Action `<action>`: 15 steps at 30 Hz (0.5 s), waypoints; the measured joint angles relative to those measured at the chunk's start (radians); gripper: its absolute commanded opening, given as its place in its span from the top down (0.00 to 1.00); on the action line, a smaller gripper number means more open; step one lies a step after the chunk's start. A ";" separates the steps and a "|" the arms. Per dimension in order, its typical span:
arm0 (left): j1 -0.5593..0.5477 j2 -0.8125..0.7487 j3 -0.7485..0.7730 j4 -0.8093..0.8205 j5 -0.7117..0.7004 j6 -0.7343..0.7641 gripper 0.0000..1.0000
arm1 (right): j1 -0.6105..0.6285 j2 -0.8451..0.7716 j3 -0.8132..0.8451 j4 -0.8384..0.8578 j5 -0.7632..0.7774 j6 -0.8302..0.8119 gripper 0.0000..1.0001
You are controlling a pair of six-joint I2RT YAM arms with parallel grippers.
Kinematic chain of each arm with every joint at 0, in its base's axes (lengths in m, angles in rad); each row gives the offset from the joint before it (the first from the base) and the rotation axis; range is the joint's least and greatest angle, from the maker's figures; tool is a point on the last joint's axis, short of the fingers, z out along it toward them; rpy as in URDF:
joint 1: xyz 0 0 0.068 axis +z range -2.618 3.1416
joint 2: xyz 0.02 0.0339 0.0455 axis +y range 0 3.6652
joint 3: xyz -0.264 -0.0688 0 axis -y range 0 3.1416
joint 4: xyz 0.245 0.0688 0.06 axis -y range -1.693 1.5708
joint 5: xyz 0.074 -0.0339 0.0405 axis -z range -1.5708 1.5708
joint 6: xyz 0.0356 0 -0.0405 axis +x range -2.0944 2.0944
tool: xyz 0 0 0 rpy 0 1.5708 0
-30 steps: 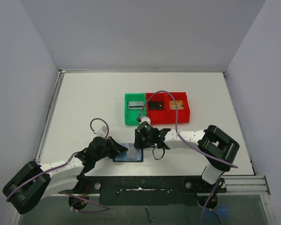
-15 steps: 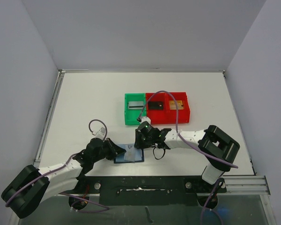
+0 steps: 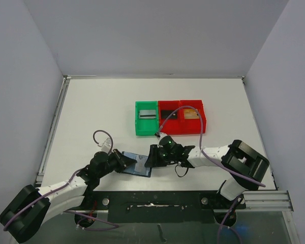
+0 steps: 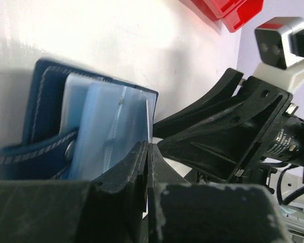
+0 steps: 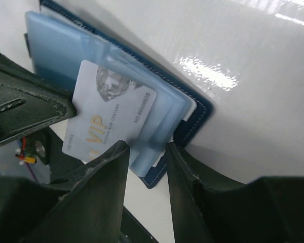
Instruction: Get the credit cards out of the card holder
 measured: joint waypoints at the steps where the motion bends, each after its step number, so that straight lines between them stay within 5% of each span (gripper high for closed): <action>1: 0.000 -0.003 0.000 0.003 0.000 -0.002 1.00 | 0.000 0.000 -0.011 0.023 -0.014 0.015 0.65; 15: 0.000 -0.017 0.000 0.046 -0.013 -0.055 1.00 | -0.024 0.000 -0.175 0.346 -0.103 0.233 0.69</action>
